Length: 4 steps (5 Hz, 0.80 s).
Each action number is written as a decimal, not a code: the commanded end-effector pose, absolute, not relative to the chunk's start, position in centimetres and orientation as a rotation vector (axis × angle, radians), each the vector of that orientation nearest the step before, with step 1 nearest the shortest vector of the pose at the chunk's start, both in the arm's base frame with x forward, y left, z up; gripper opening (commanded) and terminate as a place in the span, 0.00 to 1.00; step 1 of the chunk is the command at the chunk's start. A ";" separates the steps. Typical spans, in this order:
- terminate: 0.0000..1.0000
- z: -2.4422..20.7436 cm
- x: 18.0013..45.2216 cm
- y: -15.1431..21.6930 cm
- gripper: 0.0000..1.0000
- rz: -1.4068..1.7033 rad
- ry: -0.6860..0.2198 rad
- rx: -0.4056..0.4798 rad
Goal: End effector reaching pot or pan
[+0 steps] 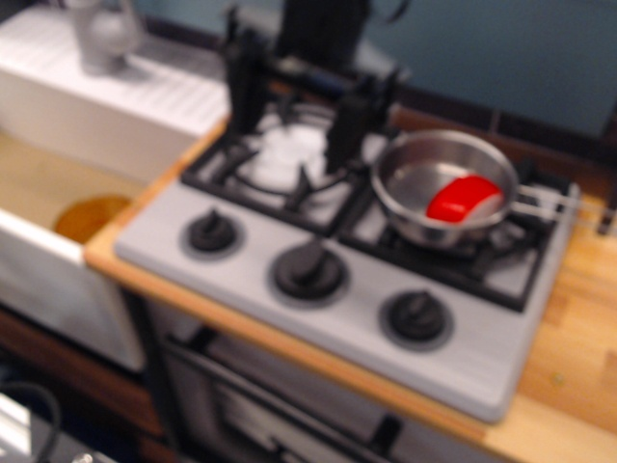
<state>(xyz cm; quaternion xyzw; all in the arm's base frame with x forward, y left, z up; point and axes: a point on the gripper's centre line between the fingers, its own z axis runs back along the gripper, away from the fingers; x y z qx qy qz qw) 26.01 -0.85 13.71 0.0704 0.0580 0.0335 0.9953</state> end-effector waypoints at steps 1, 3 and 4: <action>0.00 14.6 29.3 -2.4 1.00 0.118 0.056 0.117; 0.00 11.3 31.6 -1.6 1.00 0.069 -0.039 0.077; 0.00 10.6 32.5 -1.5 1.00 0.061 -0.067 0.058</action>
